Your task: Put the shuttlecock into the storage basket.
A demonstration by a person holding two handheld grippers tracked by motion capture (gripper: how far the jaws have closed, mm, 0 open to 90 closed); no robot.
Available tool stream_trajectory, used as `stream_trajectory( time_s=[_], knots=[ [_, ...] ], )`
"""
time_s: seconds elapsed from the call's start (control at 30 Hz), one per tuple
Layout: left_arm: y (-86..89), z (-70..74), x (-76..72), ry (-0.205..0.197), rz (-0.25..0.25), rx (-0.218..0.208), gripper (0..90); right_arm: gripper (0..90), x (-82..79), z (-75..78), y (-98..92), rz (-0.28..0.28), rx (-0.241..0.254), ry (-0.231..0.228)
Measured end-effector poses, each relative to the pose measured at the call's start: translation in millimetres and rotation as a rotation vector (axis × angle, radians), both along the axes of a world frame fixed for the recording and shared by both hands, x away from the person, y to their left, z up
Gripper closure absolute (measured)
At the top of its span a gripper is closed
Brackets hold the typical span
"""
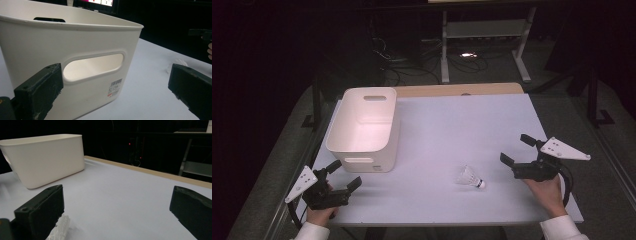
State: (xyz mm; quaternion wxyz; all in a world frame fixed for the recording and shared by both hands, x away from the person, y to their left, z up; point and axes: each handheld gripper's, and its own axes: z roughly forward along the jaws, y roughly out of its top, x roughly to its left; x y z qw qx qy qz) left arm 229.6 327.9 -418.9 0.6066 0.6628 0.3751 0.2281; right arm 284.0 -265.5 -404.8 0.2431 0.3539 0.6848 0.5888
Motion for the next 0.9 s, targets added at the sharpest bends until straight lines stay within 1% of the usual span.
stream_trajectory(
  time_s=[0.03, 0.1, 0.13, 0.43, 0.47, 0.5, 0.53, 0.57, 0.63, 0.67, 0.77, 0.87, 0.9],
  knots=[
    [0.3, 0.1, 0.0, 0.001, 0.001, 0.001, 0.0, 0.0, 0.2, -1.0, 0.8, 0.002, -0.015, 0.005],
    [0.9, 0.2, -0.2, 0.0, 0.0, 0.004, 0.0, 0.0, 0.3, -1.3, 1.2, 0.005, -0.022, 0.005],
    [0.2, 0.1, -0.3, 0.0, 0.001, -0.003, 0.0, 0.0, 0.1, -1.4, 2.0, 0.007, -0.028, 0.007],
    [0.5, -0.4, -0.1, 0.004, 0.002, -0.001, 0.0, 0.0, -0.1, -2.4, 5.2, 0.013, -0.039, 0.016],
    [0.4, -0.5, 0.0, 0.003, 0.002, -0.001, 0.0, 0.0, 0.3, -2.6, 5.7, 0.016, -0.049, 0.013],
    [0.3, -0.8, 0.1, 0.004, 0.002, -0.002, 0.0, 0.0, 0.3, -2.6, 5.7, 0.016, -0.049, 0.013],
    [0.9, -0.9, 0.2, 0.006, 0.002, 0.007, 0.0, 0.0, 0.5, -2.9, 6.3, 0.019, -0.055, 0.014],
    [0.9, -1.2, 0.4, 0.008, 0.003, 0.006, 0.0, 0.0, 0.1, -2.8, 7.8, 0.02, -0.048, 0.025],
    [0.7, -1.6, 0.9, 0.01, 0.005, 0.003, 0.0, 0.0, 1.7, -3.3, 8.8, 0.018, -0.07, 0.026],
    [0.0, -1.7, 0.9, 0.012, 0.007, -0.007, 0.0, 0.0, 2.1, -3.3, 9.9, 0.021, -0.063, 0.036],
    [0.1, -2.1, 2.2, 0.016, 0.002, -0.002, 0.0, 0.0, 3.8, -3.2, 12.7, 0.025, -0.069, 0.05],
    [-0.8, -2.3, 2.9, 0.015, -0.002, -0.005, 0.0, 0.0, 6.6, -2.5, 16.7, 0.034, -0.1, 0.057],
    [-1.0, -2.2, 2.8, 0.014, -0.004, -0.007, 0.0, 0.0, 7.0, -1.6, 18.4, 0.038, -0.102, 0.066]
  ],
)
